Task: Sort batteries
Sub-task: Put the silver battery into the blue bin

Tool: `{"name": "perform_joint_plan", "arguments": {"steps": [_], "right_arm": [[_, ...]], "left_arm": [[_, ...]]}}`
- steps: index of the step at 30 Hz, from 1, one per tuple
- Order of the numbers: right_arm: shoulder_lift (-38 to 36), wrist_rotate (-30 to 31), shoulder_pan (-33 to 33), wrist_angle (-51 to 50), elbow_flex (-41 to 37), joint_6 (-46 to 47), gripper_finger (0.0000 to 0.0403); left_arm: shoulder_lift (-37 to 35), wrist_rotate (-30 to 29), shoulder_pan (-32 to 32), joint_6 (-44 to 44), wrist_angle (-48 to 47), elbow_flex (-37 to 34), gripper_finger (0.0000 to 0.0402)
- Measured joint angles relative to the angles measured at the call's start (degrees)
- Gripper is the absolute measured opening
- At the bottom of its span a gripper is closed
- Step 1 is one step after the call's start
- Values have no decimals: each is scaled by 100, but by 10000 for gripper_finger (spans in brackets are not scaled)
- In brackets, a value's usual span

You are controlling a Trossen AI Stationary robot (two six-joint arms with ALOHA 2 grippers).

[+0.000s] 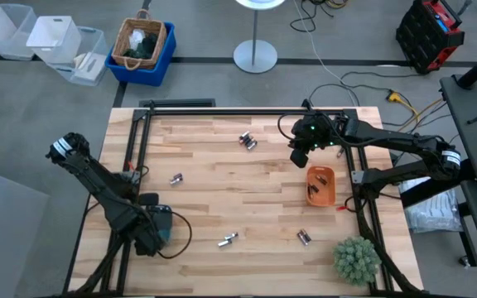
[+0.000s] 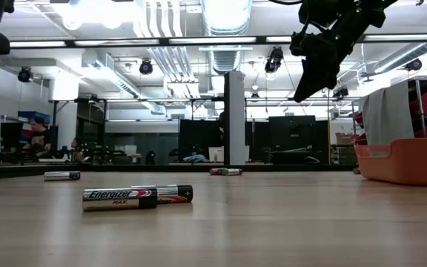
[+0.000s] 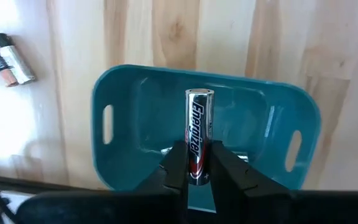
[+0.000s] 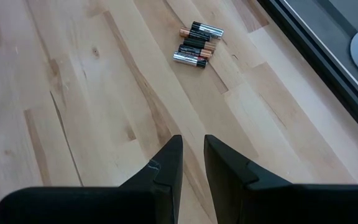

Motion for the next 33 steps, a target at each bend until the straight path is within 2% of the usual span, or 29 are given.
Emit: {"name": "perform_joint_plan", "arguments": {"steps": [10,23,33], "right_arm": [[1,2,0,0,0,0,59],[0,3,0,0,0,0,59],[0,4,0,0,0,2,59]], "left_arm": [[0,22,2,-266,-26,-28,26],[0,17,4,-904,-110,-32,72],[0,11,4,-922,-114,-30,77]]}}
